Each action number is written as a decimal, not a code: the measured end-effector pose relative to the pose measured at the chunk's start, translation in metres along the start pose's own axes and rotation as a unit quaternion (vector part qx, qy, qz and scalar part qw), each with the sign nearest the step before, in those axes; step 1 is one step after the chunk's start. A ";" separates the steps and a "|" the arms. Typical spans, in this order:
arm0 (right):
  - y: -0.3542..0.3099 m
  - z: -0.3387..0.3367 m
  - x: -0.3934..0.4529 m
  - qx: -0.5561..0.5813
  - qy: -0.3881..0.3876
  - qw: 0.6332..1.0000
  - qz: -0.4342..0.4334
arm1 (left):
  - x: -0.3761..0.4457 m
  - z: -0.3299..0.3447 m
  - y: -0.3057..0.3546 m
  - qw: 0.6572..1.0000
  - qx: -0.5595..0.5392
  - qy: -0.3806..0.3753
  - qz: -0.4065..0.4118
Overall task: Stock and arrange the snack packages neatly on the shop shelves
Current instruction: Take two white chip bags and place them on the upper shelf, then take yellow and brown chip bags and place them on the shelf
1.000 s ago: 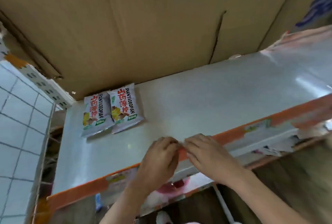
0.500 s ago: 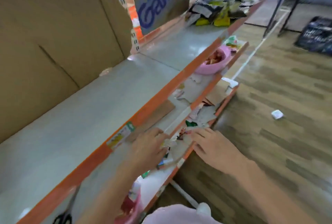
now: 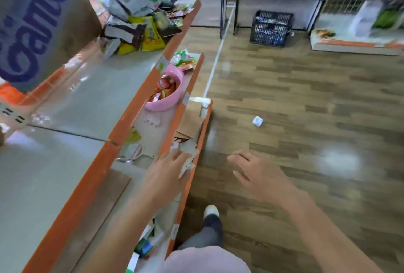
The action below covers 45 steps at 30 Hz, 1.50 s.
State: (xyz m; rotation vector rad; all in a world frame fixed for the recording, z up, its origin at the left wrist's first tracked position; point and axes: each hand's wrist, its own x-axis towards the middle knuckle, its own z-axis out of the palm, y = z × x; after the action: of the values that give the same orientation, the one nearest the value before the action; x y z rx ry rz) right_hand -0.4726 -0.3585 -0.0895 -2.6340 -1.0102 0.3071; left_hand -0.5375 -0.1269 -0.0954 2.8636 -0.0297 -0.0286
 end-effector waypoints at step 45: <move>0.204 -0.150 0.558 0.095 -0.079 0.959 -0.254 | 0.485 -0.069 -0.106 0.921 -0.067 0.263 -0.280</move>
State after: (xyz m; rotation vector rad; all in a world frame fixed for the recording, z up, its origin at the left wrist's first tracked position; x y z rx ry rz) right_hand 0.1046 -0.1541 -0.0722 -2.1100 -1.5739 0.4685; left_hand -0.0489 -0.0175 -0.0661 2.5468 0.8556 0.5930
